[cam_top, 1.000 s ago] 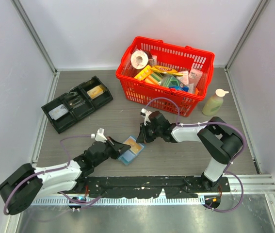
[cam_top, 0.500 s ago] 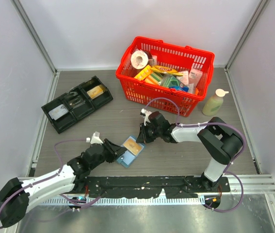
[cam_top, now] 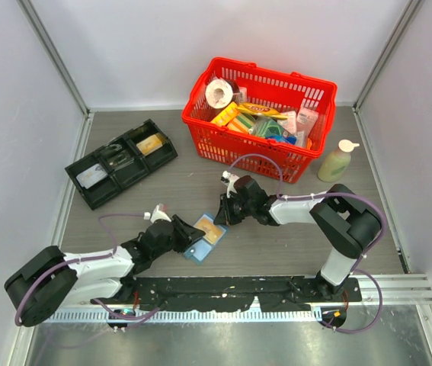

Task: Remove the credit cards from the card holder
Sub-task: Remove the credit card from the card holder.

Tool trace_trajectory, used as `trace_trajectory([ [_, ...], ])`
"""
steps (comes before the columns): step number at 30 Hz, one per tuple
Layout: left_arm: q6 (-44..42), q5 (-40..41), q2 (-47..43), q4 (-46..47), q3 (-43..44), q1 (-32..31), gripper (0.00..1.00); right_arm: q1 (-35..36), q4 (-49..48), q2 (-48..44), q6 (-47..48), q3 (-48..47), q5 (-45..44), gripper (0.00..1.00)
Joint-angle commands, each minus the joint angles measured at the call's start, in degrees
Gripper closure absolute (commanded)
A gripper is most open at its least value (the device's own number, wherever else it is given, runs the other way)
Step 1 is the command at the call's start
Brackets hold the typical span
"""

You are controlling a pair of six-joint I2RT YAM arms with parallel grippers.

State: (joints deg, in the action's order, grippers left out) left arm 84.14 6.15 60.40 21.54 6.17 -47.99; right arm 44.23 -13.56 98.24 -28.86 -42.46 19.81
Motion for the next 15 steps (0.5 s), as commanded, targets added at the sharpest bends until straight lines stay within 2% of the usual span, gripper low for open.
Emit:
trace_trajectory([
  [1,-1.52,-0.61,2.17,5.97,1.38,-0.18,0.65,0.42,5.56,0.82,1.18,2.38,-2.41,0.92],
  [15,0.85,-0.09,6.83,8.78,0.95,-0.53,0.66,0.51,4.68,-0.06,0.56,3.35,-2.50,0.92],
])
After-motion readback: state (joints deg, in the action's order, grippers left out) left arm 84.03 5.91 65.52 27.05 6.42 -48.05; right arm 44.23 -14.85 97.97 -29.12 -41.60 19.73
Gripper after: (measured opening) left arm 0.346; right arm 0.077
